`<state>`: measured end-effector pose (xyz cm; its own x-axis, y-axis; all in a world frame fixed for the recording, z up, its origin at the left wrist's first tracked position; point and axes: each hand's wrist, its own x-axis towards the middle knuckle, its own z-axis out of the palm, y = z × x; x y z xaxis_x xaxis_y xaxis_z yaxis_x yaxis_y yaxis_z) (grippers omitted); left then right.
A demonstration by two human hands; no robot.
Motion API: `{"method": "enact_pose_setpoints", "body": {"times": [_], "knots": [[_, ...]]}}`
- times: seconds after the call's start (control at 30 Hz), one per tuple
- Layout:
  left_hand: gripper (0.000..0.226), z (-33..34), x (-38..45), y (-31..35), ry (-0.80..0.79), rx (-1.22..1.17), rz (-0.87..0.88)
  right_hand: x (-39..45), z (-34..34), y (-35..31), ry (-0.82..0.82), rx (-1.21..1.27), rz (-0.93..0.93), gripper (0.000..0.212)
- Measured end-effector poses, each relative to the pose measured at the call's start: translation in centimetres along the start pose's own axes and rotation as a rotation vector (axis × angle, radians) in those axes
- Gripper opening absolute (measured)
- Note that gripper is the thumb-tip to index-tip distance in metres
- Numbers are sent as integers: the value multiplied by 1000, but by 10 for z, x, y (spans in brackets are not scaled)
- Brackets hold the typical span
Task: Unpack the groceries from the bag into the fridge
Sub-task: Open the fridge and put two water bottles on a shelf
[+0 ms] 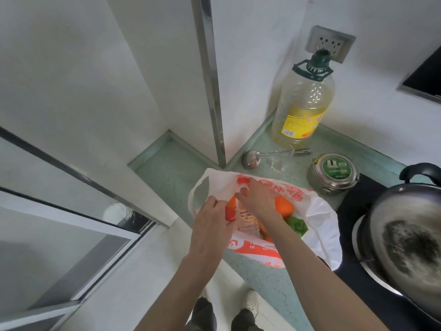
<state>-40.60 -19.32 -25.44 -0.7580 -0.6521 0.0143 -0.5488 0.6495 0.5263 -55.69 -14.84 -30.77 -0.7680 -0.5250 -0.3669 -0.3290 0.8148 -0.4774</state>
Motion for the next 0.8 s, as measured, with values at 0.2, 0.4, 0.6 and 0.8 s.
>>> {"method": "enact_pose_setpoints", "body": {"times": [0.2,0.4,0.6,0.8], "knots": [[18,0,2,2,-19,-62,-10,-20,-4,18,-35,308,57,24],[10,-2,2,8,-67,-104,-14,-62,-13,38,176,390,-10,32],[13,-17,-4,12,-65,-180,-2,-106,-17,48,253,422,-107,26],[14,-45,1,38,-55,-189,101,-137,-81,46,434,408,-274,26]]}}
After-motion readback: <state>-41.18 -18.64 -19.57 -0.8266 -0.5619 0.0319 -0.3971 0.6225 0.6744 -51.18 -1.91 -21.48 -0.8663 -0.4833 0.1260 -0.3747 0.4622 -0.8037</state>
